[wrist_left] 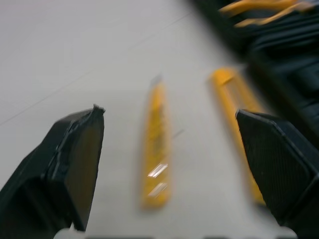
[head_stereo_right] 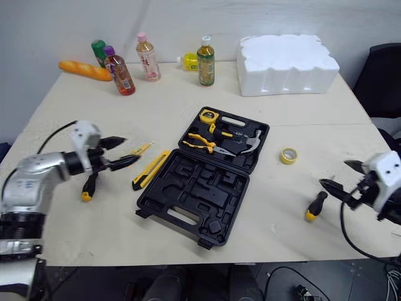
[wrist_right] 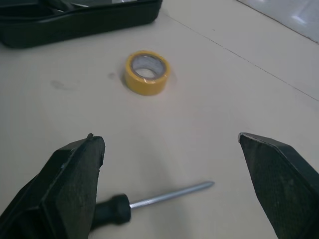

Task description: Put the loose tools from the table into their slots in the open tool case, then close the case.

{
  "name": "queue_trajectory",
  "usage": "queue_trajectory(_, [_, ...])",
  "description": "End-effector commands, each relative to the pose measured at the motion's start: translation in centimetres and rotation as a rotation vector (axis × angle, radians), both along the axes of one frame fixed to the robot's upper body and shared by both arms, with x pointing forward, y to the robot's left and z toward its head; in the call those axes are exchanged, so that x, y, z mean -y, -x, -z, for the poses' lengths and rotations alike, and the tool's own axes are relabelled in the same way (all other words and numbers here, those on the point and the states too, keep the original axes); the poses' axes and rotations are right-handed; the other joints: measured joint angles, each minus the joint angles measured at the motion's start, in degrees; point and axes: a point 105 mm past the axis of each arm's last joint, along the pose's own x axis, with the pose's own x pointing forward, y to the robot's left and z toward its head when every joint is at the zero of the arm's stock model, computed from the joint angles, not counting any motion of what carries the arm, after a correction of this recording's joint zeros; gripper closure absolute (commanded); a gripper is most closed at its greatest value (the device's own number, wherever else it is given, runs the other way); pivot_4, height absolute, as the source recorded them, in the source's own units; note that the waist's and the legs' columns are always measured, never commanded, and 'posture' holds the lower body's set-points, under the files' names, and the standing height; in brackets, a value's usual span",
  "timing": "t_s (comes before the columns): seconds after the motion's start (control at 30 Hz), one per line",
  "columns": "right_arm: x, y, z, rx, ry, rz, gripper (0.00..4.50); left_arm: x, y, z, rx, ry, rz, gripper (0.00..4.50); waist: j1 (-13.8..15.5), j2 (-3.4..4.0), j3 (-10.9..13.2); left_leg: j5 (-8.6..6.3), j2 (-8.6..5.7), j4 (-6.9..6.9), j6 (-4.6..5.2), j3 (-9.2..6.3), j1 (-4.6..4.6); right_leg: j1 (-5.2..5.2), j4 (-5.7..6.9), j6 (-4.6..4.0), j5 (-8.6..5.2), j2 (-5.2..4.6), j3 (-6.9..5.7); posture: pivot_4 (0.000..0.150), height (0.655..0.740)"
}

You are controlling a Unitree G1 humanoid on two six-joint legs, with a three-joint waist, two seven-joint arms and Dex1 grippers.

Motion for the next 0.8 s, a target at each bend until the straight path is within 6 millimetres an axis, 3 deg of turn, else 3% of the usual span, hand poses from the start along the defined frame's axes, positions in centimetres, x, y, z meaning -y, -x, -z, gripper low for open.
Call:
queue_trajectory(0.03, [-4.5,-2.1,-0.2,0.043,-0.074,-0.007,0.00,2.2,-1.5,-2.2,0.052,-0.025,0.000,0.07,-0.13,0.00,0.00,0.02,0.02,0.02,-0.03,0.00,-0.02,-0.02,0.00,0.00,0.00,0.02,-0.01,0.150,0.7383])
queue_trajectory(0.07, [-5.8,-2.6,0.3,0.038,-0.083,-0.011,0.00,2.7,-2.2,-1.8,0.036,-0.045,-0.010,0.07,-0.18,-0.07,-0.03,0.02,0.02,-0.01,-0.04,0.05,-0.01,-0.05,0.00,0.00,0.00,0.03,0.03,0.150,0.7383])
queue_trajectory(0.13, [-8.3,-3.8,1.3,0.015,-0.098,-0.011,0.00,3.6,-3.9,-1.0,0.027,-0.126,-0.031,0.62,-0.10,-0.07,-0.04,0.07,0.04,0.07,-0.10,0.07,0.05,-0.04,-0.08,-0.01,-0.01,0.08,0.02,0.150,0.7383])
queue_trajectory(0.2, [-10.2,-4.4,1.8,-0.005,-0.085,-0.023,0.55,4.1,-5.0,-0.4,0.012,-0.169,-0.050,1.24,0.11,-0.08,-0.04,0.12,-0.03,0.08,-0.10,0.05,0.12,0.00,-0.02,-0.01,-0.01,0.08,-0.02,0.150,0.7383])
queue_trajectory(0.4, [-12.6,-5.1,1.6,-0.035,-0.067,-0.040,3.27,5.4,-6.8,0.3,0.001,-0.208,-0.048,3.85,0.28,-0.10,-0.03,0.19,-0.25,0.22,0.09,0.03,-0.34,-0.29,0.08,0.10,0.05,0.09,-0.09,0.150,0.7383])
queue_trajectory(0.47, [-12.9,-5.1,1.6,-0.043,-0.059,-0.043,4.14,5.4,-7.1,0.4,0.000,-0.216,-0.049,4.50,0.31,-0.10,-0.03,0.20,-0.28,0.25,0.11,0.03,-0.43,-0.35,0.06,0.12,0.06,0.06,-0.11,0.150,0.7383])
queue_trajectory(0.5, [-13.2,-5.2,1.4,-0.052,-0.046,-0.048,4.43,5.8,-7.5,0.5,0.003,-0.222,-0.046,4.50,0.30,-0.10,-0.03,0.20,-0.29,0.26,0.12,0.03,-0.45,-0.36,0.07,0.12,0.06,0.07,-0.11,0.150,0.7383])
queue_trajectory(0.8, [-14.6,-4.3,0.5,-0.091,-0.022,-0.091,4.43,8.6,-7.8,1.5,-0.020,-0.241,0.050,4.50,-0.05,-0.12,-0.04,0.28,-0.34,0.37,0.14,0.08,-1.05,-1.02,0.31,0.17,0.09,0.06,-0.08,0.150,0.7383])
